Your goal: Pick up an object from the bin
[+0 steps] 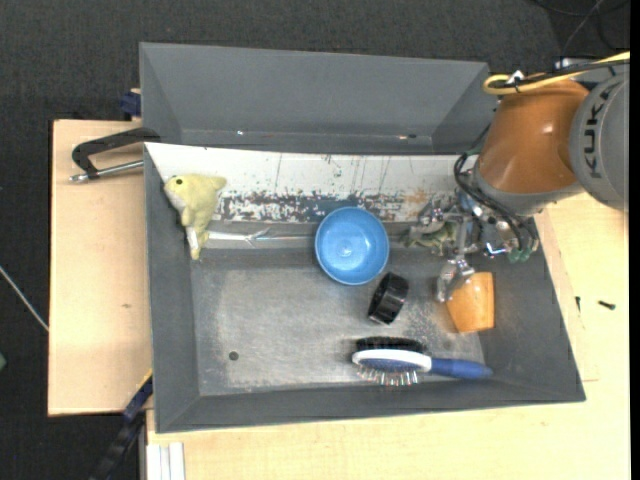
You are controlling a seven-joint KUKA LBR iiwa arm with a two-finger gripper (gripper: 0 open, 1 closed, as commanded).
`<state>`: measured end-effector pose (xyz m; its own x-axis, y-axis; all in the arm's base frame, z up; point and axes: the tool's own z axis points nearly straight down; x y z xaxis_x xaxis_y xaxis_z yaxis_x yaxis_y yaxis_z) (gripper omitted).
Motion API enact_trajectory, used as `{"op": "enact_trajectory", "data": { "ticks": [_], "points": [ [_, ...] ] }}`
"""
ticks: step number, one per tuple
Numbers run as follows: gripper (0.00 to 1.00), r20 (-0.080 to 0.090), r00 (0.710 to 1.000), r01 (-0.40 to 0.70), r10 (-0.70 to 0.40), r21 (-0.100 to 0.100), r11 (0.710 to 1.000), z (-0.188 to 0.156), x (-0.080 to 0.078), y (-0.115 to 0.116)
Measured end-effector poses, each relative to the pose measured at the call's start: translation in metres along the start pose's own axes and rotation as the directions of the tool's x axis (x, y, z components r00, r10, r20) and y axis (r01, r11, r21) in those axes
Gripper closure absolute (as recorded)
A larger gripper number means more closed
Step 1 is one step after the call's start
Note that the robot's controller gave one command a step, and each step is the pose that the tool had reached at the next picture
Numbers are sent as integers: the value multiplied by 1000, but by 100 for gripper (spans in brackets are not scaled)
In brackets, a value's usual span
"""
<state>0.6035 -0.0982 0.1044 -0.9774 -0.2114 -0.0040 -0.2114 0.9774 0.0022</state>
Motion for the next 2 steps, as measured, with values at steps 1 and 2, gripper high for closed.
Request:
{"op": "enact_trajectory", "data": {
  "ticks": [1, 2],
  "points": [
    [0, -3, 988, -154, 154, 0, 988, -17, 45, 57],
    [0, 30, 998, -55, 55, 10, 998, 27, 56, 74]
  ]
}}
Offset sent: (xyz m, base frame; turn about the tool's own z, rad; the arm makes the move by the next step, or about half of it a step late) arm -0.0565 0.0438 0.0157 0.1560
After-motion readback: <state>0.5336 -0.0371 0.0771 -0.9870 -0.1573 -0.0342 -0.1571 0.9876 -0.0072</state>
